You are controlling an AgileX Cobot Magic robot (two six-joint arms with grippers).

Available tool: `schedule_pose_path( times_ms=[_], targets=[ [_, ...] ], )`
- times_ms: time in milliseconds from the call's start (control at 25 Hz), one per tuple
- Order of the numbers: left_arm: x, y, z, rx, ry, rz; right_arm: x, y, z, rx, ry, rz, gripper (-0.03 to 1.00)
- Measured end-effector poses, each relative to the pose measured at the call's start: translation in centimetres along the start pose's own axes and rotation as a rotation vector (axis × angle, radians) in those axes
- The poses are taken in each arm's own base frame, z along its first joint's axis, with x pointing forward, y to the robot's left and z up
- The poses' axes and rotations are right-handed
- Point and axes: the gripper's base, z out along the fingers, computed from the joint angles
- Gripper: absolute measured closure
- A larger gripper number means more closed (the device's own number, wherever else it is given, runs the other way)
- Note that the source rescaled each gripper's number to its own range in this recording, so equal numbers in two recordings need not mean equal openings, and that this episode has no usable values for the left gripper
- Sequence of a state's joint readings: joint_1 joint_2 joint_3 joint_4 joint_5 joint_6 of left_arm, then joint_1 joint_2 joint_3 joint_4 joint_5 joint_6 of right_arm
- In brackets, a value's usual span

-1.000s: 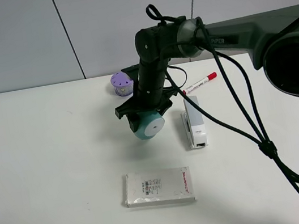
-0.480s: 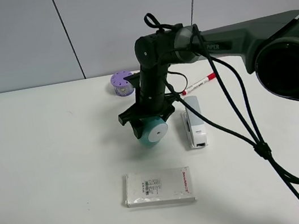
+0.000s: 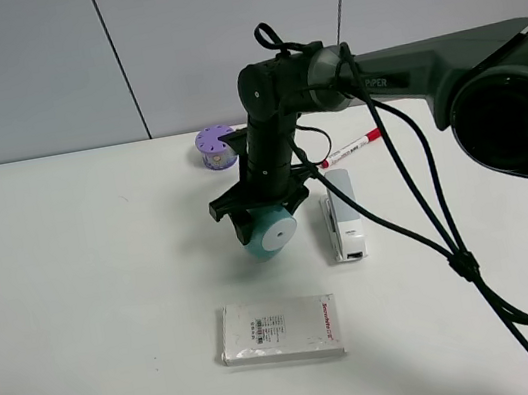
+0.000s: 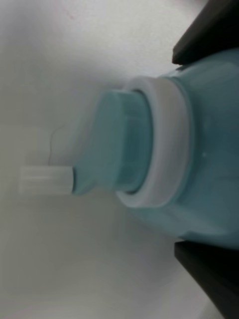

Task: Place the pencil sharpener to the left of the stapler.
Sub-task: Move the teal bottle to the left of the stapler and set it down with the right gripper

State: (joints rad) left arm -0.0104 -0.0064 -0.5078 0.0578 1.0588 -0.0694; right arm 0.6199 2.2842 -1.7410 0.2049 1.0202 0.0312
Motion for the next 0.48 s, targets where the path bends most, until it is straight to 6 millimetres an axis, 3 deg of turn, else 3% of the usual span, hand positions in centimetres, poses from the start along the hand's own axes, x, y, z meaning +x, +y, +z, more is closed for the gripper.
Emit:
schedule_pose_path(
  times_ms=[480],
  targets=[
    [0.00,0.00,0.00,0.000,0.000,0.000,0.00,0.00,0.00,0.000,0.000,0.000,0.97]
  ],
)
